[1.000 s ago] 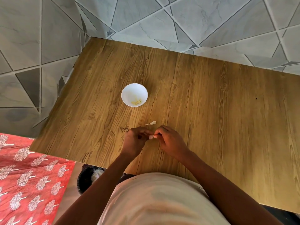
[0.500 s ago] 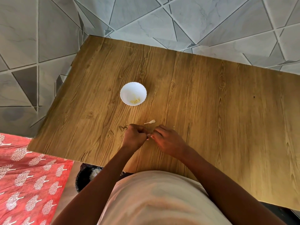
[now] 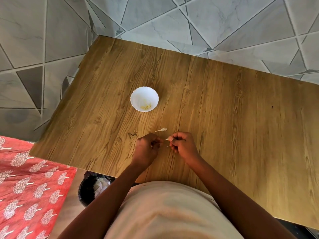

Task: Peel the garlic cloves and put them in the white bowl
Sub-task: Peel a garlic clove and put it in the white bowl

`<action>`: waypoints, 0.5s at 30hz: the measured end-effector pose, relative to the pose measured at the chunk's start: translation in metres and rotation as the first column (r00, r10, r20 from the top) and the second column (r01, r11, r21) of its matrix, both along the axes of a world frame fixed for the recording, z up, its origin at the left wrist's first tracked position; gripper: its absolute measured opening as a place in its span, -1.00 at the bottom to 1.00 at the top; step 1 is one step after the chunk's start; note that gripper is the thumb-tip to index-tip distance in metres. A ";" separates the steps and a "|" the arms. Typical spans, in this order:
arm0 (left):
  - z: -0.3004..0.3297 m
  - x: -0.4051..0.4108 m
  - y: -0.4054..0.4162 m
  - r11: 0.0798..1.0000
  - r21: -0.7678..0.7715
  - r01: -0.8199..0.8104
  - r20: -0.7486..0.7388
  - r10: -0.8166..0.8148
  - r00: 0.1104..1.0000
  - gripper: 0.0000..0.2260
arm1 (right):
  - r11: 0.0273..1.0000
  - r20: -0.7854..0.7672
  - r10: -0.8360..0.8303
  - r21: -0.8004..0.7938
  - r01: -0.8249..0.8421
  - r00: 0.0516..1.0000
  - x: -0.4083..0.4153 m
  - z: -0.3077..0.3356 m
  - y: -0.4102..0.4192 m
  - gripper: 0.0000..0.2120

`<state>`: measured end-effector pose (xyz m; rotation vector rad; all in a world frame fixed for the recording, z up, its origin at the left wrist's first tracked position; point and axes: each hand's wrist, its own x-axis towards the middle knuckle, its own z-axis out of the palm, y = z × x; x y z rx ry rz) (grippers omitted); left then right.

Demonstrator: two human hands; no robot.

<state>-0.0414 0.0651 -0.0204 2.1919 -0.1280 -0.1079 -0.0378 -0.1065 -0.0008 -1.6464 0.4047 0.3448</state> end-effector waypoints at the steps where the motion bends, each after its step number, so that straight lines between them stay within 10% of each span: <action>1: -0.002 -0.001 0.001 1.000 0.020 0.017 0.030 -0.018 0.999 -0.75 | 1.000 0.000 0.009 -0.022 -0.009 1.000 0.000 -0.002 0.000 -0.88; 15: 0.000 0.001 -0.001 0.999 -0.050 0.007 0.007 -0.006 1.000 -0.89 | 0.980 0.040 0.134 -0.151 -0.126 0.990 -0.003 -0.012 -0.001 -0.89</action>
